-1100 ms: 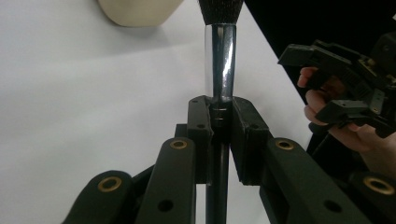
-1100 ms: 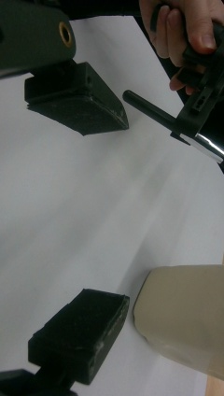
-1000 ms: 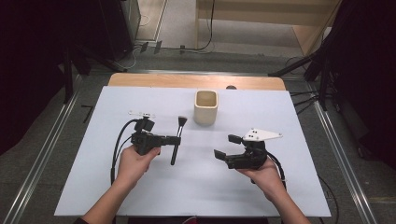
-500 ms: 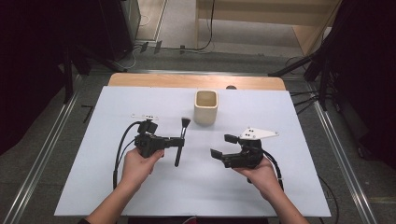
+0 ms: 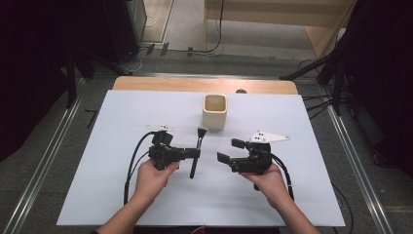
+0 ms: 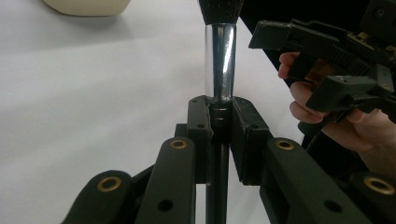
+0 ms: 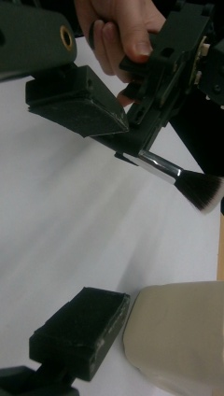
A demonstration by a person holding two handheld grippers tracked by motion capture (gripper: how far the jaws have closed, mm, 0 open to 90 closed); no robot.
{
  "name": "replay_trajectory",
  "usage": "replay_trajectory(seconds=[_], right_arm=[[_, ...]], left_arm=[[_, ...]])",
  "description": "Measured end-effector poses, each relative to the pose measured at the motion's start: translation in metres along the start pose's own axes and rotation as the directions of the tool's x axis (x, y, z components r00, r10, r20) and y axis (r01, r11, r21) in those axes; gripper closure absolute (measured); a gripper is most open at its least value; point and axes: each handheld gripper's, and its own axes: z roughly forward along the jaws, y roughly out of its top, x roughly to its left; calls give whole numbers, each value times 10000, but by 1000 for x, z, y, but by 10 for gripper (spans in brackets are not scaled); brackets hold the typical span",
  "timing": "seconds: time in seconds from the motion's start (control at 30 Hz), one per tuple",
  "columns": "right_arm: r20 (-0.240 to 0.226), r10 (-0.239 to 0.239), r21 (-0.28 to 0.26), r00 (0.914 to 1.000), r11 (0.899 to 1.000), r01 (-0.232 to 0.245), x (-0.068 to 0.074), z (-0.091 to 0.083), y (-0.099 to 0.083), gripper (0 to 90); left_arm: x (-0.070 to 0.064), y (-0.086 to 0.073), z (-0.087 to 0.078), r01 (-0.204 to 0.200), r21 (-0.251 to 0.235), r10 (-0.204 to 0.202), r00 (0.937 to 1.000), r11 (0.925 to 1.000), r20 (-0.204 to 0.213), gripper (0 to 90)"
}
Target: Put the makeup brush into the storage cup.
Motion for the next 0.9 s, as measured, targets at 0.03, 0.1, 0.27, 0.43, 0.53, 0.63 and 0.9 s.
replay_trajectory(seconds=[0.03, 0.1, 0.27, 0.43, 0.53, 0.63, 0.9], right_arm=[[0, 0, 0, 10000, 10000, 0, 0, 0, 0, 174], [-32, 88, -9, 10000, 10000, -88, 0, 0, 1, 182], [-37, 265, -51, 9996, 9996, -265, 1, 1, 2, 204], [-158, 431, 91, 9989, 9990, -429, 4, 5, 1, 216], [-267, 893, 34, 9956, 9960, -893, 3, 7, 1, 242], [-327, 1228, 7, 9919, 9924, -1229, 2, 8, 2, 262], [-307, 1750, -55, 9841, 9845, -1752, 5, 15, 6, 290]], left_arm=[[0, 0, 0, 0, 0, 0, 10000, 10000, 0, 794], [0, -1, 1, 7, -27, -7, 10000, 10000, 31, 794], [0, 0, 1, 106, -251, -104, 9999, 9996, 93, 794], [2, 1, 2, 206, -421, -202, 9997, 9989, 110, 794], [2, 0, 3, 196, -424, -194, 9998, 9989, 54, 794], [1, 0, 4, 153, -433, -152, 9999, 9989, 23, 794], [-2, -3, 9, 117, -582, -120, 9999, 9982, -40, 794]])
